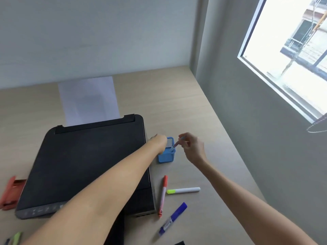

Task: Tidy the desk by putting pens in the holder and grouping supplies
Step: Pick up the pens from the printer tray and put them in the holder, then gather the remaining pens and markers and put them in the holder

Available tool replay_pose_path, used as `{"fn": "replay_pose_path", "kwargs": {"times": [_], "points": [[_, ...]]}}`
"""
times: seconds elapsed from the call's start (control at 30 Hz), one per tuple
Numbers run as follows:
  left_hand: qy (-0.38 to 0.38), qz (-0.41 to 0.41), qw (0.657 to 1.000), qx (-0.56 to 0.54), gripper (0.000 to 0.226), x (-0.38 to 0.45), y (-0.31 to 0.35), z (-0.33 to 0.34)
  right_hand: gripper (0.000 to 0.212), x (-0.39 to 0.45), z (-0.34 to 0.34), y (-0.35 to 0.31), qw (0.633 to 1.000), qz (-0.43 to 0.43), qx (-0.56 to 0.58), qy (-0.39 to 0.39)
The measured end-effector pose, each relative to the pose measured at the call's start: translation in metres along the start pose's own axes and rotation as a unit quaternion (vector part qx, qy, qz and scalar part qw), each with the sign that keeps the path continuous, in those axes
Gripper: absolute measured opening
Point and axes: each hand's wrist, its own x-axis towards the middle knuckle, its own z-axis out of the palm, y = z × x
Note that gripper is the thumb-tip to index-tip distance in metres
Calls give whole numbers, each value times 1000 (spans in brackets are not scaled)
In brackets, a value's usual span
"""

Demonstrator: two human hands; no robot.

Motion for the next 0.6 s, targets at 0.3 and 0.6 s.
{"fn": "replay_pose_path", "kwargs": {"times": [0.3, 0.6], "points": [[24, -5, 999, 25, 29, 3, 9, 11, 18, 10, 17, 22, 998, 12, -20, -62], [178, 112, 977, -23, 18, -118, 32, 51, 19, -51, 5, 77, 965, -24, -191, -176]]}}
